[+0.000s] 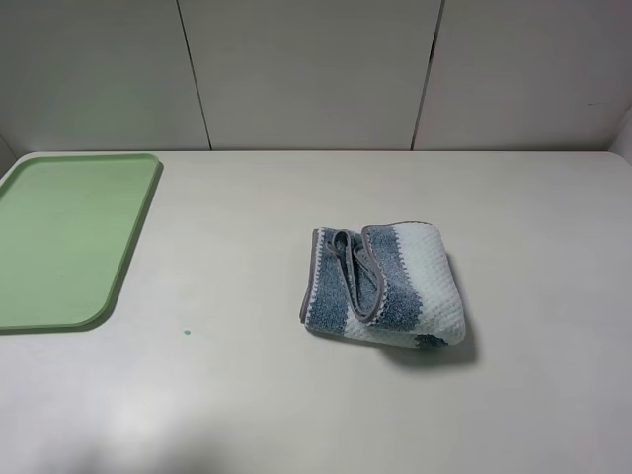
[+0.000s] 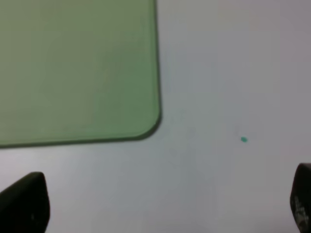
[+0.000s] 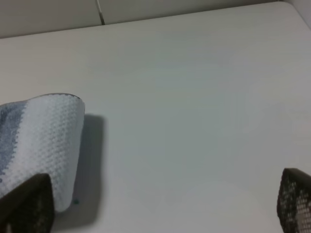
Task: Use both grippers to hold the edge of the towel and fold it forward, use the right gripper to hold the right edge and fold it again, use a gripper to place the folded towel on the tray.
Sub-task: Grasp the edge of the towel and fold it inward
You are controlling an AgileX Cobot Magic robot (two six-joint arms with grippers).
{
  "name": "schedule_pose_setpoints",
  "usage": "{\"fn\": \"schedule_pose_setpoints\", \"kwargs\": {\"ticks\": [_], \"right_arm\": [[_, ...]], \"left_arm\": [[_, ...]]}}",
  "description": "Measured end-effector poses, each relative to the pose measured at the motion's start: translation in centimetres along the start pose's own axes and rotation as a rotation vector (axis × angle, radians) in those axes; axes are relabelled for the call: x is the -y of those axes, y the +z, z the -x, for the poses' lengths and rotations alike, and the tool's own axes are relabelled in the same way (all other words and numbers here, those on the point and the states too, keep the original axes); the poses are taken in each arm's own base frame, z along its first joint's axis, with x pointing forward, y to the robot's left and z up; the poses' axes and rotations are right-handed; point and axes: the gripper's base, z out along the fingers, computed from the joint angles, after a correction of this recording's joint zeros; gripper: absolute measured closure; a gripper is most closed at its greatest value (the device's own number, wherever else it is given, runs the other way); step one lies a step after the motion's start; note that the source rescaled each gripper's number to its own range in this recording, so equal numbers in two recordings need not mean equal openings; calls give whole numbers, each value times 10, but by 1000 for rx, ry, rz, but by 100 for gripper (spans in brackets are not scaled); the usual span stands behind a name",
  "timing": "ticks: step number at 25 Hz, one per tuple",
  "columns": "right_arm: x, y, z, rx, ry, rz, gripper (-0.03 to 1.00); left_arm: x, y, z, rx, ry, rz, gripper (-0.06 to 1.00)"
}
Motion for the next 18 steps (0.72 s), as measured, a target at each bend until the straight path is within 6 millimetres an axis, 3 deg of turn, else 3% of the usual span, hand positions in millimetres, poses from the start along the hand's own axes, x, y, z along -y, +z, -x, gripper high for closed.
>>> {"fn": "schedule_pose_setpoints", "kwargs": {"ticks": [9, 18], "right_arm": [[0, 0, 0, 1, 0, 0, -3], [0, 0, 0, 1, 0, 0, -3]], "left_arm": [[14, 50, 47, -128, 100, -124, -5], [72, 103, 74, -191, 196, -238, -5]]}}
